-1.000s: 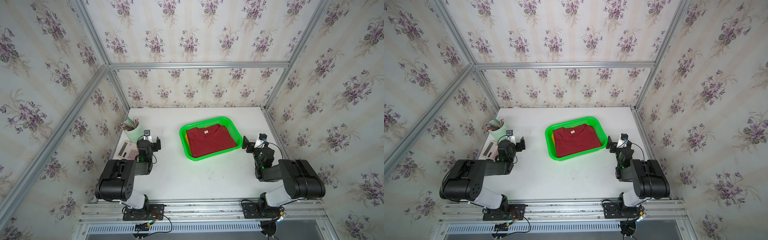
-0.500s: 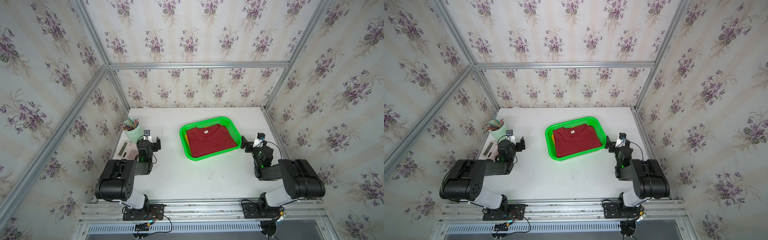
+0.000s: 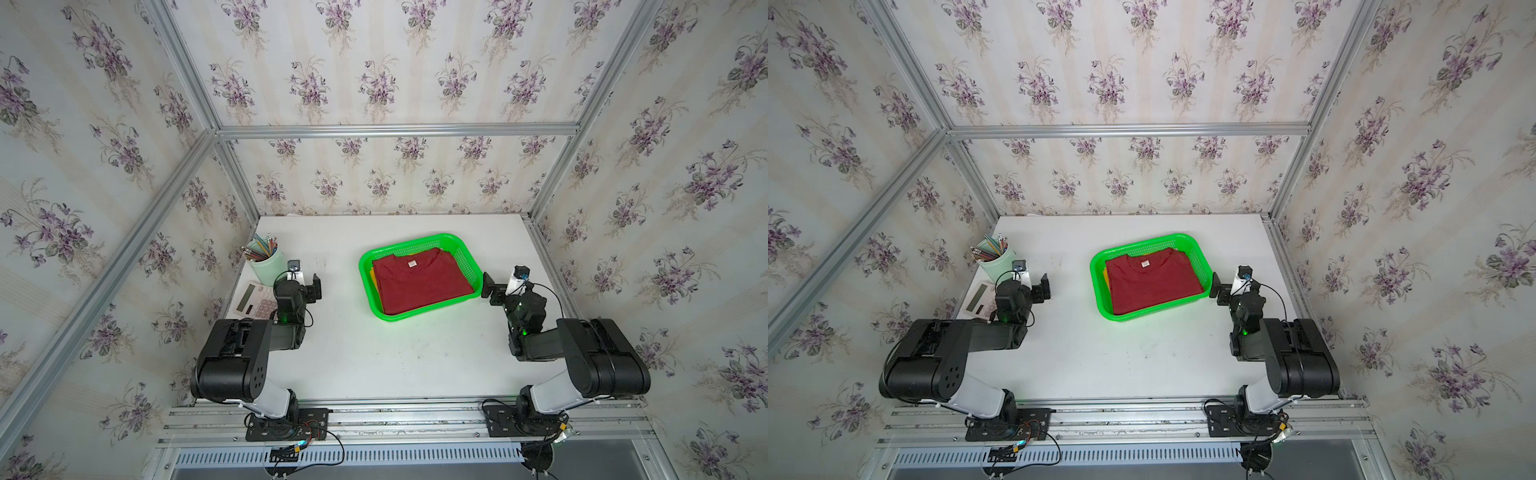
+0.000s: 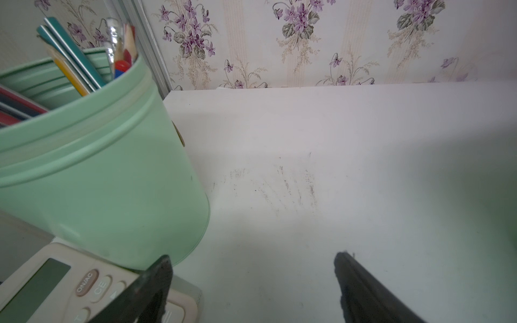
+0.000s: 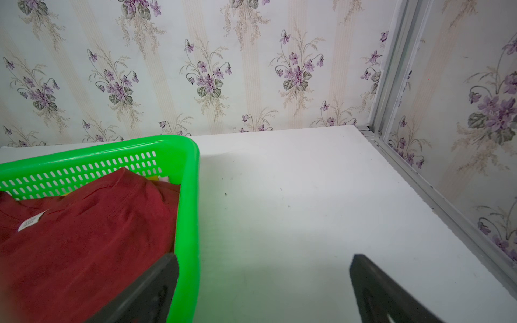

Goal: Put the folded t-shirts into the basket
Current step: Reset both arms

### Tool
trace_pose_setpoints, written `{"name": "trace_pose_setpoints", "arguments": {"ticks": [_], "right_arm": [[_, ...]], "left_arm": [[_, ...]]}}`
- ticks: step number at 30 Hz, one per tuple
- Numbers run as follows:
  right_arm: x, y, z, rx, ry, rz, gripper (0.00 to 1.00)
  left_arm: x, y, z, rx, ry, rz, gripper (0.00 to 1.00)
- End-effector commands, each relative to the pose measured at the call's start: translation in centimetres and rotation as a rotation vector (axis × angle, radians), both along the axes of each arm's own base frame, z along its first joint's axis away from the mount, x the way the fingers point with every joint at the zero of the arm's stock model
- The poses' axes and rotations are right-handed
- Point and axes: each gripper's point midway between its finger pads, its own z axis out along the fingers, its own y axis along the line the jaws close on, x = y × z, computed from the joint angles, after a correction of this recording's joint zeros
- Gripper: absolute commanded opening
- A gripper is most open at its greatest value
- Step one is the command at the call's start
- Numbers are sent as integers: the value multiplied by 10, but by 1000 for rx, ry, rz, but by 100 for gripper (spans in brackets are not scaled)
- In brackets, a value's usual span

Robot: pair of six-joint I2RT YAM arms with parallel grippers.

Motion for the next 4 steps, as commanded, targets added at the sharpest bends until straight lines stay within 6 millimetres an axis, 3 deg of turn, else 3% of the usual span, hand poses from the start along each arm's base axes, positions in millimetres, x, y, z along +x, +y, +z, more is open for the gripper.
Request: {"name": "trace_pose_setpoints", "arguments": {"ticks": [1,4], "right_arm": [[2,1,6,-9,-24,3,100],[2,1,6,-9,-24,3,100]], "left_arm": [[1,1,2,-3,-8,3,92],[1,0,2,-3,-9,3,92]]}}
